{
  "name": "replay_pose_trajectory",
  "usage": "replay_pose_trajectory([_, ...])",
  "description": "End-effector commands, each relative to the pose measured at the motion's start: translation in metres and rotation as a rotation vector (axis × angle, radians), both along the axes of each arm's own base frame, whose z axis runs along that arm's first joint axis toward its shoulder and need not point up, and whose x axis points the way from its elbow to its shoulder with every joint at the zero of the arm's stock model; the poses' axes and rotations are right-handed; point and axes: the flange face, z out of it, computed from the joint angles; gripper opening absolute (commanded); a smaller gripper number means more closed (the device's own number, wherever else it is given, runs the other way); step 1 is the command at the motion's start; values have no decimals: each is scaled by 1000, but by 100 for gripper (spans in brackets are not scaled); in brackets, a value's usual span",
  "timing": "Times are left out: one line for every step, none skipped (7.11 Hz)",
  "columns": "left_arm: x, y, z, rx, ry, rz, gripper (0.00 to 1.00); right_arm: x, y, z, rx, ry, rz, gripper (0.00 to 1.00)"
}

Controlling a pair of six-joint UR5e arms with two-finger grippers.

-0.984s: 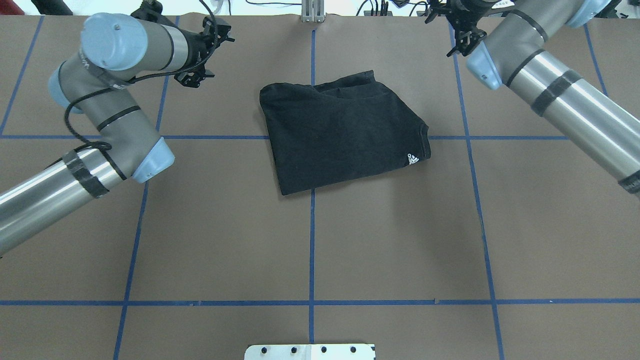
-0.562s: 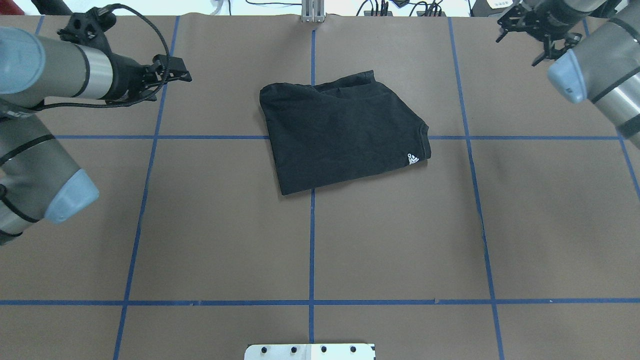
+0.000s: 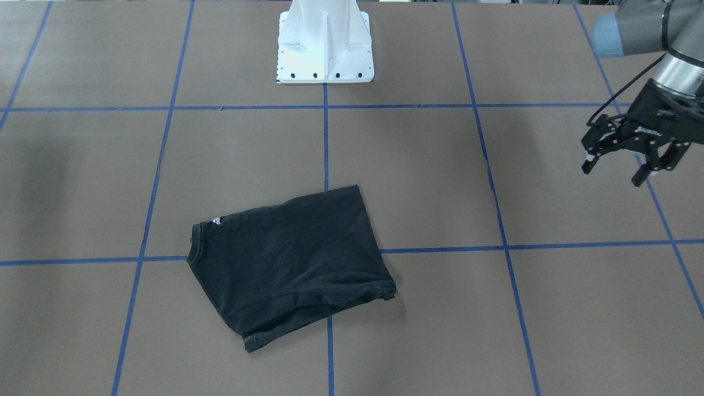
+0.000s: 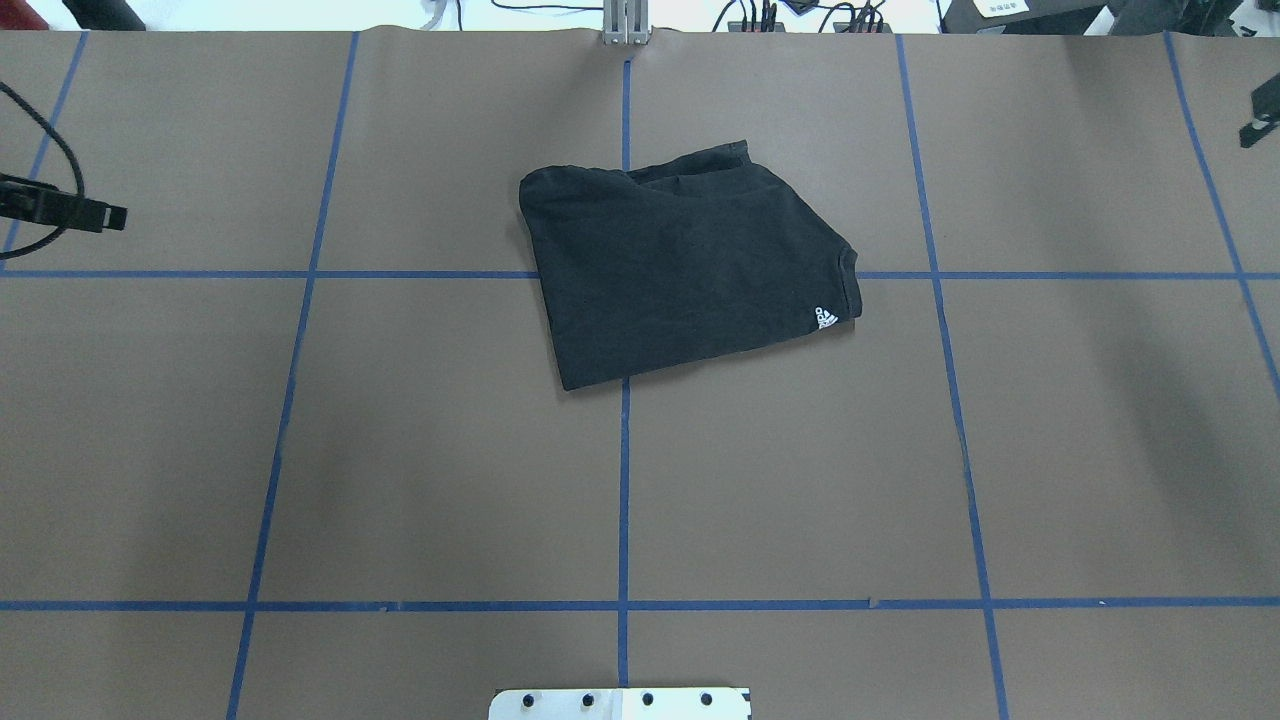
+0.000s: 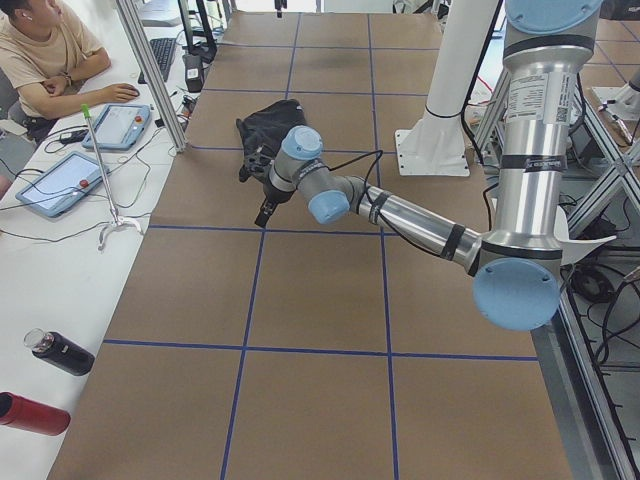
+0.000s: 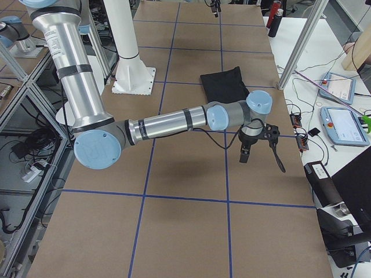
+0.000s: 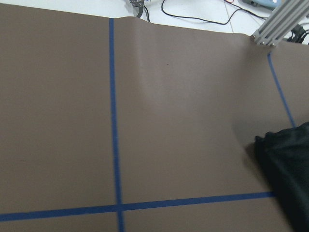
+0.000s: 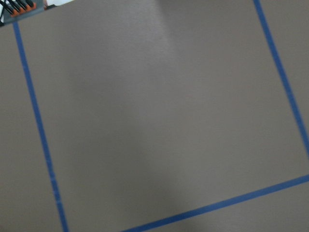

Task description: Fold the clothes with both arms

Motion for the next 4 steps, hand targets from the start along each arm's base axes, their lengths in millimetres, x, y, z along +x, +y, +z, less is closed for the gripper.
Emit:
replay_pose_trajectory([-89,-3,49,3,-110,97,100,52,60,68,30,17,-134,100])
replay_pose_trajectory([-116,5,77,-16,-116,132,100,54,71,71,26,25,-135,100])
replay_pose_trajectory([-116,10,84,-33,-79,147,100,54,71,72,24,27,-135,100])
replay_pose_trajectory([-116,10,78,-25,-73,145,100,55,70,68,30,20,-132,100])
